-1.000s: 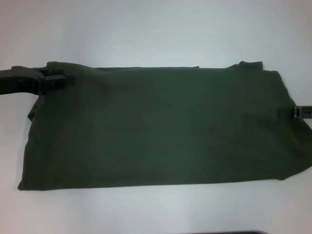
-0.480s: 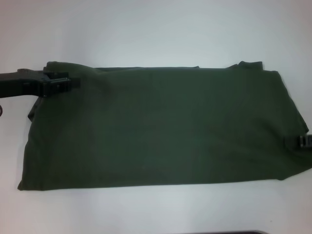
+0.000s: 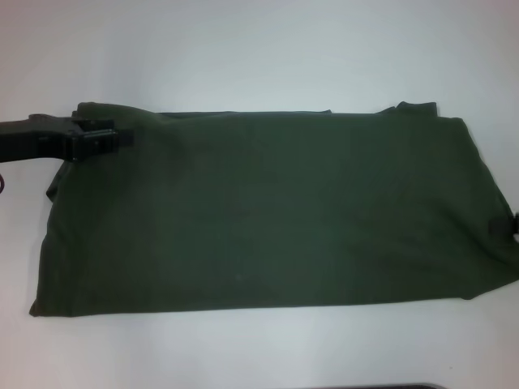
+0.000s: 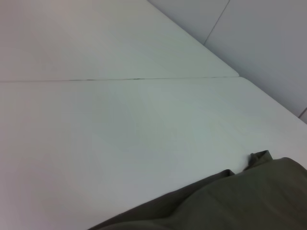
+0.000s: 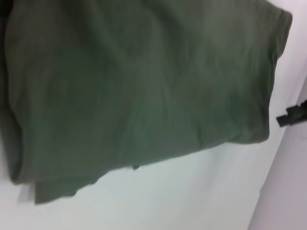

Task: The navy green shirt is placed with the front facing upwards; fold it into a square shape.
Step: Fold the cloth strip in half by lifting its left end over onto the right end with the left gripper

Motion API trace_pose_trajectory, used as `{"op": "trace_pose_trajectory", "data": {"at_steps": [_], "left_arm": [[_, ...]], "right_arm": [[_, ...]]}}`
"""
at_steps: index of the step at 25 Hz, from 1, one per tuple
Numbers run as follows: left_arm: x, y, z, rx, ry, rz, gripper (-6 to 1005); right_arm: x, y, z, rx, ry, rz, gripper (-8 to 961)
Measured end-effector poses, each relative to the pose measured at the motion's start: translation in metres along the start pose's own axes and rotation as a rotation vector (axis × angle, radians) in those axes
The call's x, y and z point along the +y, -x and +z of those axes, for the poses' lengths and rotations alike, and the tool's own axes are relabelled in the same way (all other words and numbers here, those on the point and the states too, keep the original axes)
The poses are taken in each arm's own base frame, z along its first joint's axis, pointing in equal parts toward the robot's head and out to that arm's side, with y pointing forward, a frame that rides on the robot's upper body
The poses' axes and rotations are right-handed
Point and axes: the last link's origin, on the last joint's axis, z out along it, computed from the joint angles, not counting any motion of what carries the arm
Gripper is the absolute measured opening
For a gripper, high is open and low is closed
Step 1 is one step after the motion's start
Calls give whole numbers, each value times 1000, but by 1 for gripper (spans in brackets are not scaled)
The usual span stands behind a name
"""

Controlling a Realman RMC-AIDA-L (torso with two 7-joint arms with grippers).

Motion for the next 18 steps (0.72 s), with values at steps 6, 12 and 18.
{"op": "trace_pose_trajectory", "data": {"at_steps": [6, 12, 18], "left_arm": [[1, -3, 1, 1, 3, 6, 449], [1, -5, 3, 2, 7, 11, 449], [1, -5, 5, 7, -3, 10, 449]], "right_arm": [[-4, 22, -11, -151, -34, -15, 776], [-5, 47, 5, -211, -85, -46, 775], [-3, 67, 24, -209, -130, -79, 775]]}}
